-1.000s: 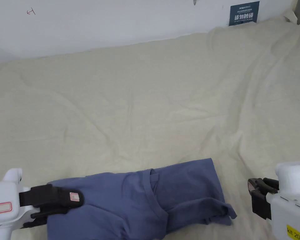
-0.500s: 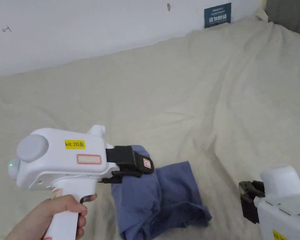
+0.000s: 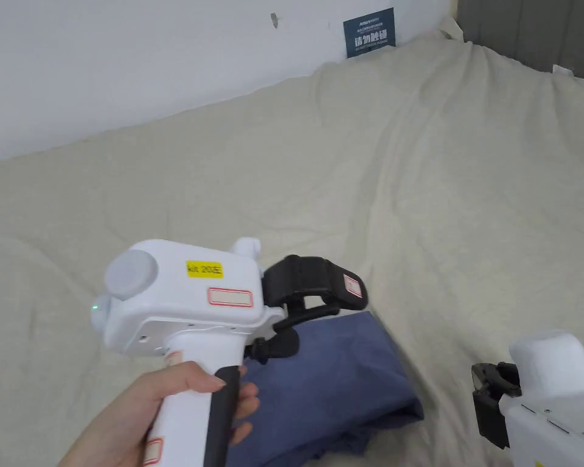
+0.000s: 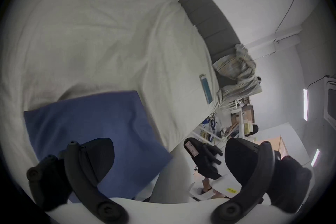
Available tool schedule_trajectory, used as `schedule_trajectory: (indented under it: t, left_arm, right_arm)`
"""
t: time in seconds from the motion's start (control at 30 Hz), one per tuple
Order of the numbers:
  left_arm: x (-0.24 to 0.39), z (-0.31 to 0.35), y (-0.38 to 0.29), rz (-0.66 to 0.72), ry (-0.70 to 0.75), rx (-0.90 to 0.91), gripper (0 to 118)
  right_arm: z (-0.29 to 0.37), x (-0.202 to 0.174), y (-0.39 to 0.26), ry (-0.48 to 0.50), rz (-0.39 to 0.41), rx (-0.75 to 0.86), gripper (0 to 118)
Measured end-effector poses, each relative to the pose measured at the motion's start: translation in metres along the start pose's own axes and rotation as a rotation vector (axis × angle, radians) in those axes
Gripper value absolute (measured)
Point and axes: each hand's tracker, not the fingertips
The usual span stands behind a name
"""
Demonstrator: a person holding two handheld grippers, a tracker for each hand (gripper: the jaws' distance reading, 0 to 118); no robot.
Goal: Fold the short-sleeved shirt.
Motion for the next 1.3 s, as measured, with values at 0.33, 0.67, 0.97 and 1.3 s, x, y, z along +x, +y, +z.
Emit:
schedule_trajectory:
  t: [0.33, 0.67, 0.97, 1.3]
  left_arm:
    - [-0.045, 0.045, -0.038, 0.014, 0.137, 0.198, 9]
    - [-0.047, -0.062, -0.045, 0.007, 0.026, 0.036, 5]
    - [-0.021, -0.097, -0.045, -0.062, -0.051, -0.031, 4]
    - [-0.064, 0.024, -0.080, 0.015, -0.110, 0.167, 4]
  right_arm:
    - [0.005, 0.011, -0.001, -0.035, -0.024, 0.016, 0]
    - [0.007, 0.012, 0.003, -0.029, -0.018, 0.023, 0]
    - [0.010, 0.007, 0.005, -0.037, 0.007, 0.012, 0]
    - [0.003, -0.044, 0.020, 0.152, 0.016, 0.116, 0]
